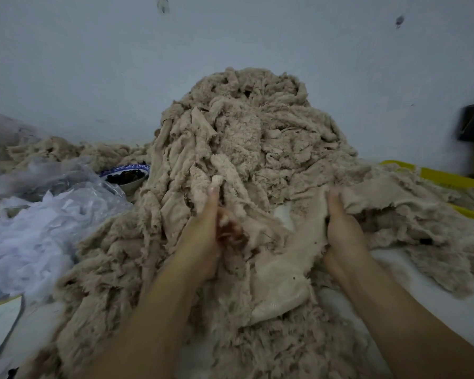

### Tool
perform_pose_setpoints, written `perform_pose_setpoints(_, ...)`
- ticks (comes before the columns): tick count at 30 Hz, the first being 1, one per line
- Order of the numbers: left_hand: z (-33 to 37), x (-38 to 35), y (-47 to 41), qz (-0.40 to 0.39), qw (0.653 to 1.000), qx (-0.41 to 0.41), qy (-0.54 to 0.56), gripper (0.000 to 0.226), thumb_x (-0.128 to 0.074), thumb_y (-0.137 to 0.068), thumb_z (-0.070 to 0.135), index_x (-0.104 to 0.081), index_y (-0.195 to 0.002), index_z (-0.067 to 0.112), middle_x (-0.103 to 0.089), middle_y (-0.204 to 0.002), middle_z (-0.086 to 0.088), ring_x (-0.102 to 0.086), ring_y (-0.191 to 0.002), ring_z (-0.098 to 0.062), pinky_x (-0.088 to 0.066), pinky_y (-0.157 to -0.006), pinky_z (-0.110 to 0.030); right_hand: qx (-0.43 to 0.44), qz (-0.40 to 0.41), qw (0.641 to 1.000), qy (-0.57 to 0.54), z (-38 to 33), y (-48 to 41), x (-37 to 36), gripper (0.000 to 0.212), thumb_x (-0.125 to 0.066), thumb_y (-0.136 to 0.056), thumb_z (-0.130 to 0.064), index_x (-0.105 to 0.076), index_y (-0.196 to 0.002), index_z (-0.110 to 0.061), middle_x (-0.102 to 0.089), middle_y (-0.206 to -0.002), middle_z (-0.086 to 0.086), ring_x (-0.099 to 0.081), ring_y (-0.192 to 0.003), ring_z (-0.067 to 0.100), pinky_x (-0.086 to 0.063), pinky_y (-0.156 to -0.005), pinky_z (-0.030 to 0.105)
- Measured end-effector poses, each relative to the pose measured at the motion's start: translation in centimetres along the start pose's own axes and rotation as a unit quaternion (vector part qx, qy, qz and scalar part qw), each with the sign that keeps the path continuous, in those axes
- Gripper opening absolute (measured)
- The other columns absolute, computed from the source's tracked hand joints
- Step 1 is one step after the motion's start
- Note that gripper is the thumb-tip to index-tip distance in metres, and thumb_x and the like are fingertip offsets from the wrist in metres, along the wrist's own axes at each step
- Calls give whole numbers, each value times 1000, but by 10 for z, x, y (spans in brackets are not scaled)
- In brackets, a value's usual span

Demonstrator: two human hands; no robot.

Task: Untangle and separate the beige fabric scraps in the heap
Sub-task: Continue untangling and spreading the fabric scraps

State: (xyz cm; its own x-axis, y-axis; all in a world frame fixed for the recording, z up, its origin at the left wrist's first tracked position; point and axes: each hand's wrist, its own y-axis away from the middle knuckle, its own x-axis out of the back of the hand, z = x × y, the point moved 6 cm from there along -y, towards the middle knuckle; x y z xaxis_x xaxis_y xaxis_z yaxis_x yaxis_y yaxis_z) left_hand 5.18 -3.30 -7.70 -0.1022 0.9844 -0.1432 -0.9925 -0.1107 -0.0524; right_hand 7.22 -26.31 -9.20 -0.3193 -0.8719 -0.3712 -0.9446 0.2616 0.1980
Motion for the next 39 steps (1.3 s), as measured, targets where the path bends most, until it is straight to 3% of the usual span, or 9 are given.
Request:
perform_pose_setpoints(6,0,-53,27,-175,957,-72,-222,45,-60,-73,80,-60,-109,53,-67,-108,35,-63,-101,12,-49,-77,-7,70,-163,975,134,8,38,-37,72,-67,-66,-73,-76,-84,-3,-75,-81,20,-75,-77,31,-59,-64,32)
perform_pose_setpoints(12,0,-49,25,-153,980,-71,-104,28,-70,-91,38,-67,-118,30,-75,-113,7,-70,-108,-12,-55,-94,-33,101,-203,968,111,4,42,-44,54,-71,-67,-64,-79,-88,-15,-78,-87,8,-76,-85,23,-60,-70,34)
perform_pose_setpoints(15,1,-45,24,-110,991,-54,-61,13,-66,-95,24,-72,-107,22,-77,-104,-2,-73,-98,-19,-60,-84,-32,107,-143,975,129,5,35,-38,42,-64,-87,-55,-77,-85,-15,-78,-85,7,-76,-81,23,-60,-79,43)
perform_pose_setpoints(18,5,-34,19,-41,994,-5,100,19,-63,-96,20,-70,-111,10,-77,-100,-12,-75,-87,-24,-61,-69,-31,84,-256,958,97,7,40,-47,40,-64,-85,-53,-73,-103,-19,-77,-100,6,-74,-91,21,-56,-83,41)
perform_pose_setpoints(23,7,-9,8,33,966,49,253,17,-61,-96,28,-67,-88,13,-63,-59,1,-53,-47,-8,-49,-46,-20,118,-383,826,397,26,62,-59,22,-67,-91,-40,-74,-97,-20,-74,-99,-3,-67,-87,5,-52,-76,22)
perform_pose_setpoints(26,3,7,2,80,917,68,386,18,-58,-98,27,-65,-93,12,-64,-70,1,-52,-51,-5,-43,-44,-14,102,-351,862,353,17,54,-53,26,-64,-95,-36,-69,-69,-33,-63,-65,-15,-56,-52,-2,-41,-52,14)
perform_pose_setpoints(28,0,15,0,106,897,80,421,18,-57,-99,27,-63,-102,10,-60,-78,-1,-43,-50,-6,-34,-38,-13,45,-319,922,217,13,43,-45,13,-63,-93,-36,-72,-90,-26,-69,-70,-10,-62,-54,2,-46,-51,18)
perform_pose_setpoints(34,16,-12,15,39,998,-34,44,29,-61,-95,41,-67,-110,17,-76,-80,9,-70,-63,-5,-47,-47,-14,-30,-281,957,-73,8,30,-48,32,-68,-78,-38,-79,-95,-13,-73,-94,10,-71,-78,19,-58,-65,32)
perform_pose_setpoints(39,16,-52,28,-108,956,-162,-220,10,-62,-97,37,-68,-105,34,-72,-86,27,-67,-83,5,-46,-66,-5,53,-306,950,-15,3,34,-49,46,-64,-77,-48,-74,-109,-17,-75,-106,6,-71,-98,18,-56,-86,37)
